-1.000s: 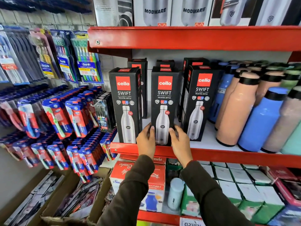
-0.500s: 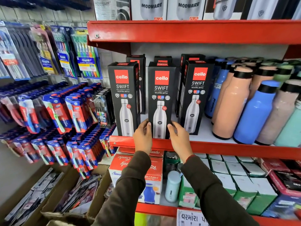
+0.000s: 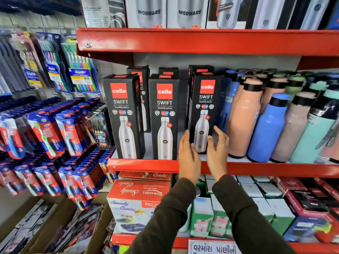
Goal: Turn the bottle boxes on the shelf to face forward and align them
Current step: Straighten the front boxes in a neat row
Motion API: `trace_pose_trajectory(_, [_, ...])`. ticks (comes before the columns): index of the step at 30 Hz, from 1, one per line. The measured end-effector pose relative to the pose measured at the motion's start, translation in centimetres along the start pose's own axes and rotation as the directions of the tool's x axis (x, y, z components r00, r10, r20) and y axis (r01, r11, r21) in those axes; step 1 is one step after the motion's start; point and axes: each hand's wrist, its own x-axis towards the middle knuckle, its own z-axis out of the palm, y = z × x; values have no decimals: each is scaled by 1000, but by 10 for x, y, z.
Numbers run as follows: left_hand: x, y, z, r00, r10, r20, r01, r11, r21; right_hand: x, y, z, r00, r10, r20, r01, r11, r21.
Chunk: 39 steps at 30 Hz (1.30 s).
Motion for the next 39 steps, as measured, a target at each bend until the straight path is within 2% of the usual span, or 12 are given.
trace_pose_trajectory(4, [23,1,28,970,-208,126,211,977,-12,22,8,-4,981,154,115,-146,987,-71])
trace_pose_trajectory(8, [45,-4,38,924,-364,114,362,931,37,34,17,-3,940,266,212,-241,961,-137])
trace_pose_trajectory(12, [51,-9,37,895,-434,105,431,901,55,36,22,-4,930,274,246,-238,957,-165])
trace_pose_trajectory(19, [50,-20,30,926,-377,15,372,919,131,36,25,-9,950,215,226,-173,966,-194])
trace_pose_trajectory(26, [31,-23,26,947,-320,-34,321,932,167,22,23,-22,952,203,229,-169,973,-156])
trace_pose_trajectory(39, [2,-13,12,974,-223,23,213,952,218,0,10,-46,945,223,239,-181,966,-187])
